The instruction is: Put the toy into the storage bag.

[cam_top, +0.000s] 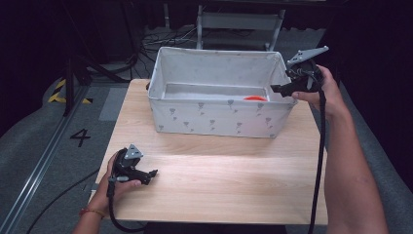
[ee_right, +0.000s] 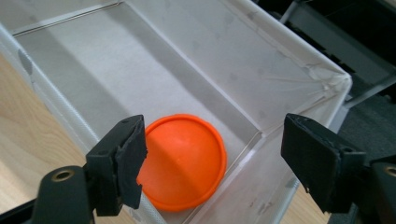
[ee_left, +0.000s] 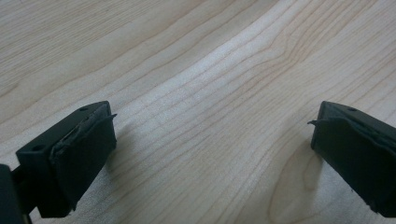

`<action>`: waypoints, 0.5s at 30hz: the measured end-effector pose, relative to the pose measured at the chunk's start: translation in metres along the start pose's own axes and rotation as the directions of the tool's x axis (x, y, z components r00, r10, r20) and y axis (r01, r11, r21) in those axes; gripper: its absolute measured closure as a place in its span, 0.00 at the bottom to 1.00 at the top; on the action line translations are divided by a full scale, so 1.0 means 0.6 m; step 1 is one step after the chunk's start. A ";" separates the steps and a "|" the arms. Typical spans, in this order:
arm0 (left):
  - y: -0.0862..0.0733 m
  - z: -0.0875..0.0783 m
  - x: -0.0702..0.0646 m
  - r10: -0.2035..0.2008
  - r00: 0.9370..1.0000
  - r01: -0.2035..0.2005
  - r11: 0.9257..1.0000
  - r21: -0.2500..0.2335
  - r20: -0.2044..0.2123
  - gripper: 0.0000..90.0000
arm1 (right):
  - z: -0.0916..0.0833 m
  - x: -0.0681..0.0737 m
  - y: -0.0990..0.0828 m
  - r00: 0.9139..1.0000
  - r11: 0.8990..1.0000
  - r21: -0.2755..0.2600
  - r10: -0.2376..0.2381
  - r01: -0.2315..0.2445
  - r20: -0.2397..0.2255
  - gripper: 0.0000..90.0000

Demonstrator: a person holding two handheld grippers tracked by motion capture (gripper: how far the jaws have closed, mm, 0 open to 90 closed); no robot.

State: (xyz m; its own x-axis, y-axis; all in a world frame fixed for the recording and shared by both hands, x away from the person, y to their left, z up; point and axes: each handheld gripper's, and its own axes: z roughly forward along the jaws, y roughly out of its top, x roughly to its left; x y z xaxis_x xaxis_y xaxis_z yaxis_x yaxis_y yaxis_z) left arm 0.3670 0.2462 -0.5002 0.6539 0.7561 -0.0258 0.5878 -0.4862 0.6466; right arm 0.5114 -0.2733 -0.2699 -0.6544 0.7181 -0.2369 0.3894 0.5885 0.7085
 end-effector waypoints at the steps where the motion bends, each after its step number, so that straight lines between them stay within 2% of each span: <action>1: 0.000 0.000 0.000 0.000 1.000 0.000 1.000 0.000 0.000 0.00 | -0.002 0.001 -0.003 1.000 1.000 -0.009 0.002 -0.002 0.003 0.25; 4: 0.000 0.000 0.000 0.001 1.000 -0.001 1.000 0.000 0.000 0.00 | -0.006 0.006 -0.014 0.999 1.000 -0.024 0.015 -0.014 0.034 0.24; 9: 0.000 0.000 0.000 0.000 1.000 0.000 1.000 0.000 0.000 0.00 | -0.019 0.011 -0.025 0.999 0.998 -0.054 0.032 -0.031 0.030 0.25; 12: 0.000 0.000 0.000 0.001 1.000 -0.001 1.000 0.000 0.000 0.00 | -0.028 0.017 -0.028 0.998 0.999 -0.027 0.036 -0.035 0.043 0.27; 15: 0.000 0.000 0.000 0.002 1.000 -0.002 1.000 0.000 -0.001 0.00 | -0.036 0.021 -0.030 0.998 0.998 -0.042 0.038 -0.037 0.042 0.27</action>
State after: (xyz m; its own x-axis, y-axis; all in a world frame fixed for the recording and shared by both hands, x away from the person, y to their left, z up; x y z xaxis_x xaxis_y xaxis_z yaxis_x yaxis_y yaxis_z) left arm 0.3671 0.2463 -0.5003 0.6544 0.7557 -0.0238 0.5865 -0.4875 0.6468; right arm 0.4822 -0.2827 -0.2711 -0.6114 0.7550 -0.2369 0.3856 0.5457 0.7440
